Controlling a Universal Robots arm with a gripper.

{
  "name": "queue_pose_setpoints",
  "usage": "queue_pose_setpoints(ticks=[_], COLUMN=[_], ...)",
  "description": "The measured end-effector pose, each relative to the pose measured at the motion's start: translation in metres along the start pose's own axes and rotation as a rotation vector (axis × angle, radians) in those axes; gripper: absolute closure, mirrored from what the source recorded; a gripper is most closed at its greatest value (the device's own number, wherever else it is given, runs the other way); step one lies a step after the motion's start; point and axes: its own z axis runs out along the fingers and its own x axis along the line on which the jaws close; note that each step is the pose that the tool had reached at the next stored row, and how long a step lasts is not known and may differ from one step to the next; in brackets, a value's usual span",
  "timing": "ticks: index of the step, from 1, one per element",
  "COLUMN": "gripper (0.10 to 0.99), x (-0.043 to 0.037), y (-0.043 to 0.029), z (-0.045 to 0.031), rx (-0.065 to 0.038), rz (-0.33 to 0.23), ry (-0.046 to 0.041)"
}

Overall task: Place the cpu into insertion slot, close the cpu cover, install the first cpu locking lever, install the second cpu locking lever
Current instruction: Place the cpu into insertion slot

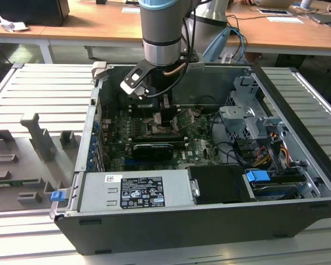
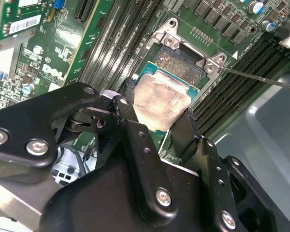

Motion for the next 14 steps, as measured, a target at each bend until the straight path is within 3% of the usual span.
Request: queue_pose_setpoints(ticks=[14], gripper=[0.545], x=[0.0075], y=[-0.0038], z=[0.0194], rx=[0.000], rz=[-0.001], ry=[0.0015])
